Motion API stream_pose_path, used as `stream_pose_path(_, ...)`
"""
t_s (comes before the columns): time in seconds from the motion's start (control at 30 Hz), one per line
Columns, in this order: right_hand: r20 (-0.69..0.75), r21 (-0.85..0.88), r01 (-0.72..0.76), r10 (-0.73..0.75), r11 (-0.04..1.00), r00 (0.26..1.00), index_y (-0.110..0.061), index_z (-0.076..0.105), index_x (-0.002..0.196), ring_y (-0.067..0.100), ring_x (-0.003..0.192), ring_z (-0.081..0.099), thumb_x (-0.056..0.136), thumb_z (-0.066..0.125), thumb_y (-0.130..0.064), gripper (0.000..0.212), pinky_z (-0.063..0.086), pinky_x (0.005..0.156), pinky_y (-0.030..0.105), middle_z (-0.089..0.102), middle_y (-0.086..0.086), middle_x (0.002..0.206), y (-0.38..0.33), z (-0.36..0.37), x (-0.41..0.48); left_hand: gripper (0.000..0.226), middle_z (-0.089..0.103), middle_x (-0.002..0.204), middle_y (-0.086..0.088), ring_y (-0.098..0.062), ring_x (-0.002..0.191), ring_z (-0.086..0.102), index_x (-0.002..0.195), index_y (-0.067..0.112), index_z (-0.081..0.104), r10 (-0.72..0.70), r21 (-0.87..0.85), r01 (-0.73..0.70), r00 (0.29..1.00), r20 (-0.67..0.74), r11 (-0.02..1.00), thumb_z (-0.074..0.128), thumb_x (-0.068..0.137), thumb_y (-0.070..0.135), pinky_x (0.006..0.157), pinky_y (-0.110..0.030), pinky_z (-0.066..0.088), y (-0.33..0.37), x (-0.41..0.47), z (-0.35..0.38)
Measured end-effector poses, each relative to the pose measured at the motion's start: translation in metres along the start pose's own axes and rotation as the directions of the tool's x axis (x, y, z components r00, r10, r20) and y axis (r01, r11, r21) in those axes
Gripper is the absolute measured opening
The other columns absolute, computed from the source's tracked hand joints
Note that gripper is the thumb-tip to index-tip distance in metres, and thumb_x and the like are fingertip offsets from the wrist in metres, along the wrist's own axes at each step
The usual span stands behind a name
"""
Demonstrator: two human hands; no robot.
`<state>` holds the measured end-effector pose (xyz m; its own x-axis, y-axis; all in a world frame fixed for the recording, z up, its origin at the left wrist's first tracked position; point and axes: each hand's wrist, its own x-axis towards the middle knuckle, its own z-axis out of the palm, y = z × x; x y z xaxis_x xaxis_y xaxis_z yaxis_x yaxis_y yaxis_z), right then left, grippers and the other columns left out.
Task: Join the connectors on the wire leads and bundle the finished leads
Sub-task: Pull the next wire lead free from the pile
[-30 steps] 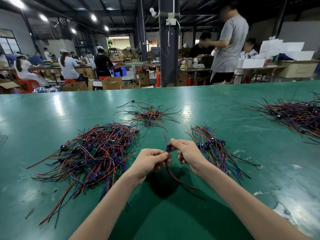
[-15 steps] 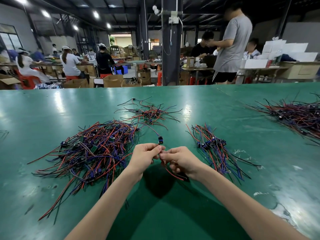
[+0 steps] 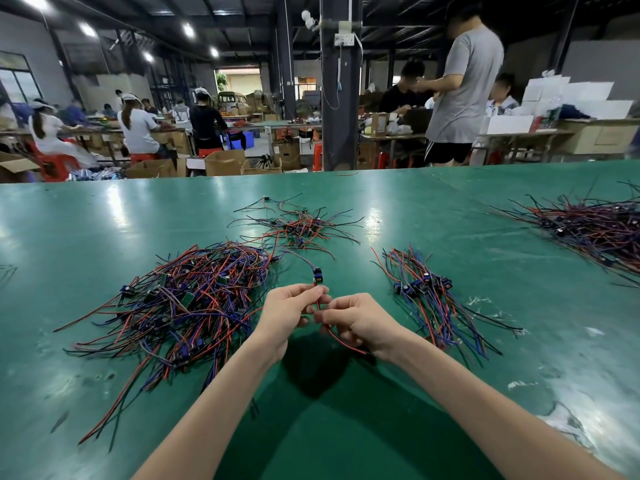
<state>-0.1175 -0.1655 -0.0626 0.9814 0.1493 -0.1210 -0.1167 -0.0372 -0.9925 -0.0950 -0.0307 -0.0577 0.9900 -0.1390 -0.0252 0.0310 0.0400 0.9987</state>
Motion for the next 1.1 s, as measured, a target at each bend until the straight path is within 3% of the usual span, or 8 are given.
stream_pose_path(0.2, 0.030, -0.014, 0.016, -0.016, 1.000, 0.999, -0.011, 0.066, 0.068, 0.003, 0.031, 0.028, 0.085, 0.067, -0.008, 0.017, 0.018, 0.031, 0.014, 0.060, 0.000, 0.054, 0.0007, 0.0021, -0.0013, 0.011, 0.071, 0.070, 0.006, -0.005, 0.057, 0.051, 0.083, 0.013, 0.072, -0.061, -0.119, 0.065, 0.997, 0.036, 0.991, 0.063, 0.089, 0.014, 0.062, -0.023, 0.044, -0.0019, 0.0048, -0.0031)
stream_pose_path(0.33, 0.076, -0.013, -0.002, 0.003, 1.000, 0.997, -0.010, 0.064, 0.071, 0.004, 0.033, 0.027, 0.084, 0.069, -0.009, 0.014, 0.016, 0.033, 0.014, 0.053, 0.006, 0.061, -0.0015, 0.0034, -0.0036, 0.011, 0.071, 0.069, 0.005, -0.003, 0.051, 0.053, 0.086, 0.010, 0.070, -0.113, -0.180, 0.126, 0.990, 0.079, 0.976, 0.059, 0.091, 0.012, 0.052, -0.019, 0.047, -0.0017, 0.0073, -0.0057)
stream_pose_path(0.5, 0.133, -0.039, -0.037, 0.042, 0.999, 0.990, -0.012, 0.055, 0.074, 0.001, 0.032, 0.026, 0.088, 0.064, -0.007, 0.017, 0.017, 0.034, 0.013, 0.048, -0.010, 0.043, -0.0043, 0.0031, -0.0064, 0.014, 0.070, 0.065, 0.006, 0.000, 0.042, 0.049, 0.088, 0.008, 0.067, -0.129, -0.224, 0.156, 0.983, 0.132, 0.962, 0.054, 0.093, 0.009, 0.042, -0.015, 0.043, 0.0004, 0.0064, -0.0052)
stream_pose_path(0.63, 0.188, -0.092, -0.018, 0.035, 0.996, 0.982, -0.013, 0.052, 0.069, 0.003, 0.035, 0.025, 0.090, 0.061, -0.007, 0.024, 0.019, 0.037, 0.014, 0.038, -0.009, 0.043, -0.0036, 0.0030, -0.0066, 0.013, 0.070, 0.067, 0.007, -0.005, 0.048, 0.057, 0.090, 0.010, 0.067, -0.134, -0.203, 0.162, 0.980, 0.146, 0.966, 0.055, 0.093, 0.012, 0.045, -0.017, 0.047, 0.0003, 0.0052, -0.0053)
stream_pose_path(0.8, 0.136, -0.145, 0.124, -0.105, 0.982, 0.985, -0.009, 0.055, 0.070, 0.004, 0.038, 0.028, 0.088, 0.063, -0.004, 0.021, 0.022, 0.039, 0.015, 0.045, -0.008, 0.046, 0.0021, 0.0061, -0.0045, 0.014, 0.069, 0.064, 0.004, -0.003, 0.043, 0.054, 0.088, 0.007, 0.066, -0.133, -0.271, 0.162, 0.983, 0.124, 0.949, 0.054, 0.093, 0.009, 0.043, -0.016, 0.046, 0.0011, 0.0064, -0.0047)
stream_pose_path(0.97, 0.128, -0.388, 0.375, -0.354, 0.842, 0.926, -0.017, 0.052, 0.057, 0.013, 0.067, 0.041, 0.081, 0.069, 0.003, 0.035, 0.037, 0.066, 0.026, 0.048, 0.000, 0.066, 0.0028, 0.0025, -0.0003, 0.014, 0.069, 0.062, 0.000, -0.009, 0.049, 0.062, 0.087, 0.003, 0.064, -0.126, -0.332, 0.171, 0.980, 0.153, 0.928, 0.052, 0.093, 0.007, 0.049, -0.019, 0.051, 0.0008, 0.0068, -0.0039)
stream_pose_path(1.03, 0.134, -0.381, 0.383, -0.359, 0.842, 0.924, -0.012, 0.055, 0.059, 0.011, 0.063, 0.041, 0.081, 0.070, 0.001, 0.030, 0.037, 0.063, 0.022, 0.049, -0.003, 0.064, 0.0024, 0.0010, 0.0000, 0.014, 0.069, 0.063, -0.001, -0.009, 0.050, 0.062, 0.087, 0.003, 0.065, -0.126, -0.340, 0.172, 0.980, 0.155, 0.925, 0.052, 0.093, 0.007, 0.048, -0.019, 0.051, 0.0004, 0.0071, -0.0033)
stream_pose_path(1.1, 0.127, -0.327, 0.335, -0.310, 0.884, 0.942, -0.005, 0.059, 0.067, 0.005, 0.047, 0.037, 0.085, 0.067, -0.004, 0.020, 0.032, 0.049, 0.016, 0.050, 0.003, 0.061, 0.0008, 0.0033, -0.0010, 0.014, 0.070, 0.065, 0.001, -0.007, 0.047, 0.059, 0.087, 0.005, 0.066, -0.129, -0.328, 0.164, 0.984, 0.126, 0.930, 0.053, 0.092, 0.008, 0.046, -0.017, 0.049, 0.0009, 0.0086, -0.0042)
